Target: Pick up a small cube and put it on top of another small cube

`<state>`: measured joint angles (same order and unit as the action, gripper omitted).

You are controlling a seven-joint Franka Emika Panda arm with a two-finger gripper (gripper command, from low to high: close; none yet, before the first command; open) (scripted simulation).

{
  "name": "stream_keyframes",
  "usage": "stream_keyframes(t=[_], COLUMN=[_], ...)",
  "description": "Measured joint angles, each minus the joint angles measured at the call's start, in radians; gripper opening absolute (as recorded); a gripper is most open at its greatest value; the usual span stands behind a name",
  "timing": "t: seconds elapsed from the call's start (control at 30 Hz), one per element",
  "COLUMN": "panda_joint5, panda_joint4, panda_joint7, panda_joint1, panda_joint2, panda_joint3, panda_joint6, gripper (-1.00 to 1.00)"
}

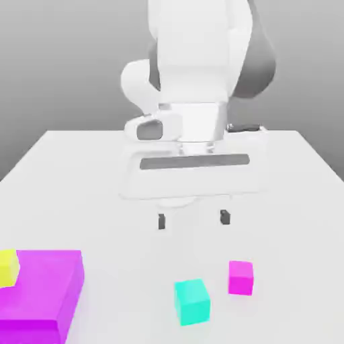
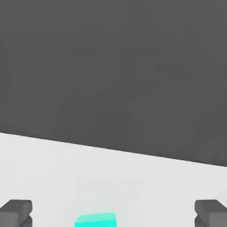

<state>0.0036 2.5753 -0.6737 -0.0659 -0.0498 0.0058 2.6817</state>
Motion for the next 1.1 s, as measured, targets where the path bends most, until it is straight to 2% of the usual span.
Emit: stream_keyframes(t=[0.17, 0.33, 0.37, 0.6, 0.8, 1.1], panda_joint5=[-0.007, -0.014, -0.013, -0.016, -0.012, -0.077], panda_joint4=[0.057, 0.035, 0.031, 0.031, 0.056, -0.249], panda_joint7=[0.022, 0.020, 0.021, 0.018, 0.025, 0.110], panda_joint1=[-0.008, -0.011, -0.012, -0.011, -0.008, -0.119], panda_joint2=[0.181, 0.362, 0.386, 0.386, 0.204, 0.327], panda_joint3=[0.004, 0.001, 0.000, 0.001, 0.011, 0.122], panda_joint6=[0.098, 0.241, 0.261, 0.260, 0.103, -0.085], gripper=[0.00, 0.00, -1.00, -1.00, -1.00, -1.00])
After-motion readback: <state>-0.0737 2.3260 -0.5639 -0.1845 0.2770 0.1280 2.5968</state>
